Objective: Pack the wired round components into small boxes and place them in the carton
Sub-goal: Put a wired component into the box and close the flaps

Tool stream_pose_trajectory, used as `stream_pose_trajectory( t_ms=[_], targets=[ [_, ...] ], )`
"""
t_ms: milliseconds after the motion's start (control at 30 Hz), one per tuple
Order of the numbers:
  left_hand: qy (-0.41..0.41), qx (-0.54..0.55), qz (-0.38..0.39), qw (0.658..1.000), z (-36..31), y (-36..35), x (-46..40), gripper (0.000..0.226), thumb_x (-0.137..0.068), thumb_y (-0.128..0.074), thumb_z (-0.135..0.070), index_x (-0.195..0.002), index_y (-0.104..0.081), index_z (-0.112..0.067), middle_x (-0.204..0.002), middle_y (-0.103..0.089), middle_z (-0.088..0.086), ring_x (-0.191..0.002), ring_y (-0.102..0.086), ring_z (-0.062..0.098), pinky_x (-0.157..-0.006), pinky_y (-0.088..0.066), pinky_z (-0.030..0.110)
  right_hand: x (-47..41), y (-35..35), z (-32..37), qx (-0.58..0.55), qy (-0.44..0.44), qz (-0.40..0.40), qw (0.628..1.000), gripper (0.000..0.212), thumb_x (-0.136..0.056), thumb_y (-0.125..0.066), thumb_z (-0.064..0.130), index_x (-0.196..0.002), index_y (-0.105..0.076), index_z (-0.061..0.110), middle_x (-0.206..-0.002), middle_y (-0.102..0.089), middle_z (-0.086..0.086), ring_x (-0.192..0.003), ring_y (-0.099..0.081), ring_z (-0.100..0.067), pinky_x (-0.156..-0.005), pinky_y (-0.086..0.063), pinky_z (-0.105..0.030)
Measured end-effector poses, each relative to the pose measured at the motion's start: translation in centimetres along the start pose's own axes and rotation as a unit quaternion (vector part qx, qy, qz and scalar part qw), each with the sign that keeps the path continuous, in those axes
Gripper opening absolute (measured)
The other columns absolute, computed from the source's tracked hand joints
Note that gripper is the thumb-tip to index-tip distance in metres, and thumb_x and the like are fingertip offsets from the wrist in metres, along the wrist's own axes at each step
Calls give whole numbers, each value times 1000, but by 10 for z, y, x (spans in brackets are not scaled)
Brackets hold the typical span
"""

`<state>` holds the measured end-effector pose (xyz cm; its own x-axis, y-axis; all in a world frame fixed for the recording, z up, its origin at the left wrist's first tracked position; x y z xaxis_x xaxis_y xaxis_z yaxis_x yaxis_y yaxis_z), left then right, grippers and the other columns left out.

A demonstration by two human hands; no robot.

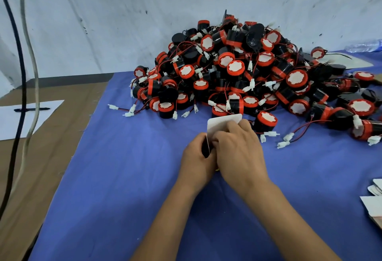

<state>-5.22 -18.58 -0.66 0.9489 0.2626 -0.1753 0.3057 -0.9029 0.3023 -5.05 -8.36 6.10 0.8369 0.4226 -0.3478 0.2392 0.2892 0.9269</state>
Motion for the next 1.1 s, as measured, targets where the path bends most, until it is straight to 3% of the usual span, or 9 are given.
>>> stream_pose_trajectory(
  t_ms=[67,200,367,533,700,800,933,1000,1100],
  targets=[
    [2,-4,-4,1000,0,-2,1,17,-94,-65,-12,-82,-56,-20,-71,-62,-5,-64,-50,9,-55,-47,30,-1,-1,-4,-6,20,44,999,25,-93,-53,14,-108,-68,27,-111,-55,5,-108,-47,-18,-88,-40,-26],
    [0,-12,2,1000,-2,-2,3,27,-92,-64,-9,-78,-52,-28,-66,-59,-16,-59,-47,2,-52,-41,18,1,0,-6,-33,75,113,990,26,-97,-43,17,-105,-68,21,-107,-47,5,-104,-42,-15,-91,-38,-27],
    [2,-28,0,1000,-2,-4,4,13,-93,-61,-15,-84,-54,-20,-74,-60,0,-64,-48,10,-55,-44,32,2,-5,-6,-27,106,144,983,21,-96,-51,11,-107,-67,19,-106,-35,4,-98,-26,-14,-85,-32,-25],
    [5,-46,-12,999,-4,-1,4,6,-93,-62,-16,-89,-59,-20,-82,-65,8,-87,-61,30,-72,-57,52,-7,6,-7,-131,47,49,989,19,-88,-54,-1,-91,-59,17,-88,-56,5,-79,-53,-19,-66,-49,-36],
    [-25,-53,-13,998,-9,3,6,16,-92,-60,-10,-92,-65,-25,-82,-66,0,-71,-60,21,-67,-58,43,-4,8,-16,-239,-9,-26,971,18,-91,-64,3,-82,-70,17,-82,-67,3,-76,-62,-13,-64,-56,-32],
    [-25,-4,3,1000,-10,6,6,12,-99,-62,-14,-98,-70,-22,-87,-73,-6,-79,-71,16,-69,-61,34,-5,7,-23,-290,-4,-14,957,16,-92,-71,6,-86,-80,18,-97,-65,9,-87,-63,-6,-76,-54,-22],
    [9,46,49,998,-6,6,6,11,-96,-72,-23,-106,-73,-27,-99,-77,-6,-92,-74,15,-77,-63,36,-5,11,-31,-302,1,-47,952,20,-89,-73,4,-85,-81,21,-89,-70,16,-87,-66,-3,-78,-54,-22],
    [27,72,99,992,-5,3,7,21,-92,-79,-25,-110,-72,-32,-102,-76,-6,-87,-72,10,-72,-61,28,-4,8,-36,-297,-32,-61,952,14,-87,-76,6,-84,-78,21,-81,-71,13,-78,-67,-3,-72,-56,-23],
    [26,81,162,983,-6,-1,10,48,-82,-87,-18,-124,-66,-32,-108,-75,-2,-76,-64,14,-78,-64,38,-3,4,-39,-280,-53,-60,957,15,-84,-77,5,-77,-76,19,-73,-71,9,-70,-66,-6,-66,-57,-30]
  ],
)
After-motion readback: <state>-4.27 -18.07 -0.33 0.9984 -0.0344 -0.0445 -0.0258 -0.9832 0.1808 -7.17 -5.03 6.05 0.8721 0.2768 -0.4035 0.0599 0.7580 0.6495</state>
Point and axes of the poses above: each hand's wrist, its own x-axis away from the middle knuckle, its own y-axis out of the back of the hand, z = x × y, the point moved 6 cm from there along -x, towards the middle knuckle
